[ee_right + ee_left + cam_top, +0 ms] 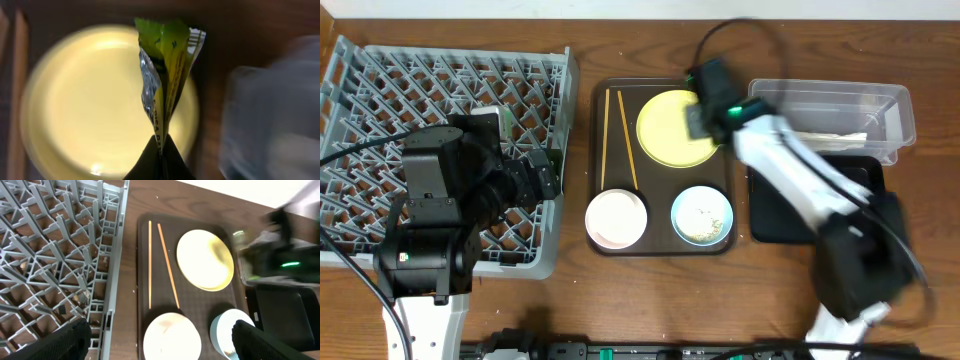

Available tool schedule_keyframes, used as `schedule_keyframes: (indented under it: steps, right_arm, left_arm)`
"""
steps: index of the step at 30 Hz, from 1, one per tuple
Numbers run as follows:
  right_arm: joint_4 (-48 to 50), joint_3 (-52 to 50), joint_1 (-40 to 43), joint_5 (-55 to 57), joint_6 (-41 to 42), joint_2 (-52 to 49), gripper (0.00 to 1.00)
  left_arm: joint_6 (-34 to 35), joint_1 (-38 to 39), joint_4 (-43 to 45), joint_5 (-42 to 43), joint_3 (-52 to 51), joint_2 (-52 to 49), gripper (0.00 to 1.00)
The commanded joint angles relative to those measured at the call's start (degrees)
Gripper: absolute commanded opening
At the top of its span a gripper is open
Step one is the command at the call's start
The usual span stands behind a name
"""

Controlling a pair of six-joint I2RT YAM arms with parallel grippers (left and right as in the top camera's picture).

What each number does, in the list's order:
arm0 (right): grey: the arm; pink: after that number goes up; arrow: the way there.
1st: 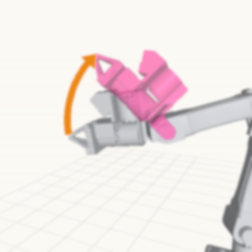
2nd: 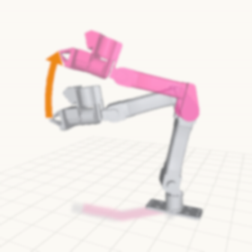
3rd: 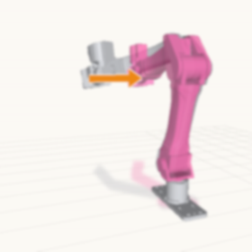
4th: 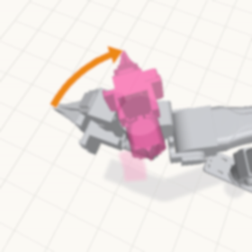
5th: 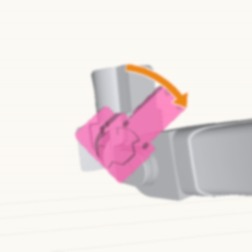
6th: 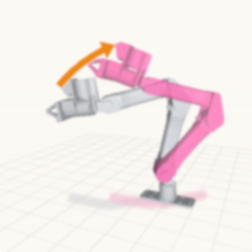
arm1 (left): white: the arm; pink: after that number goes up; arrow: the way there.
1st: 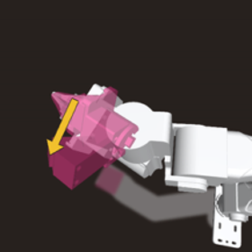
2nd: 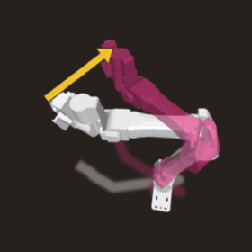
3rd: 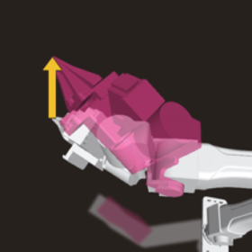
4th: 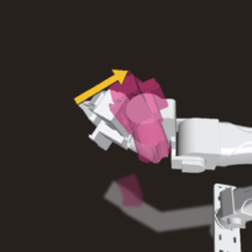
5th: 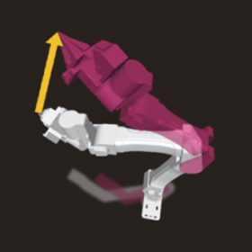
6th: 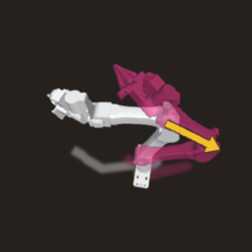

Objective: Sort waste into correct bins and load items into the dishwasher

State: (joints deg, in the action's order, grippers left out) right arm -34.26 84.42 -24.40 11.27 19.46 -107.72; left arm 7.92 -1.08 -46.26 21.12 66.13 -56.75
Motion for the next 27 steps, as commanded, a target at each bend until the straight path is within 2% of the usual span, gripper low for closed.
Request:
schedule_keyframes:
  steps: [1,4,8,13,14,15,16,18,22,27]
  right_arm:
    - [-4.7,0.3,6.1,-1.5,16.3,6.5,0.01]
    - [-9.6,0.3,12.0,-2.3,24.6,7.7,0.01]
    - [-12.3,0.1,20.1,-2.3,31.6,5.9,0.01]
    - [-9.1,0.1,26.8,-4.8,36.3,2.5,0.02]
    - [-7.5,0.1,27.7,-5.7,36.2,1.8,0.13]
    - [-6.4,0.1,28.3,-6.3,36.2,1.5,0.31]
    - [-5.2,0.1,28.8,-7.8,35.8,1.3,0.42]
    - [-2.6,0.3,29.4,-14.6,29.5,1.6,0.54]
    - [-1.9,1.3,29.4,-26.1,22.1,4.4,0.66]
    - [-2.5,1.4,26.2,-27.4,11.0,12.7,0.69]
  left_arm:
    - [0.5,-0.1,0.0,0.9,1.2,0.2,0.93]
    - [0.5,-0.1,0.0,0.9,1.2,0.2,0.93]
    - [0.5,-0.1,0.0,0.9,1.2,0.2,0.93]
    - [0.5,-0.1,0.0,0.9,1.2,0.2,0.93]
    - [0.5,-0.1,0.0,0.9,1.2,0.2,0.93]
    - [0.5,-0.1,0.0,0.9,1.2,0.2,0.93]
    - [0.5,-0.1,0.0,0.9,1.2,0.2,0.93]
    - [0.5,-0.1,0.0,0.9,1.2,0.2,0.93]
    - [0.5,-0.1,0.0,0.9,1.2,0.2,0.93]
    - [0.5,-0.1,0.0,0.9,1.2,0.2,0.93]
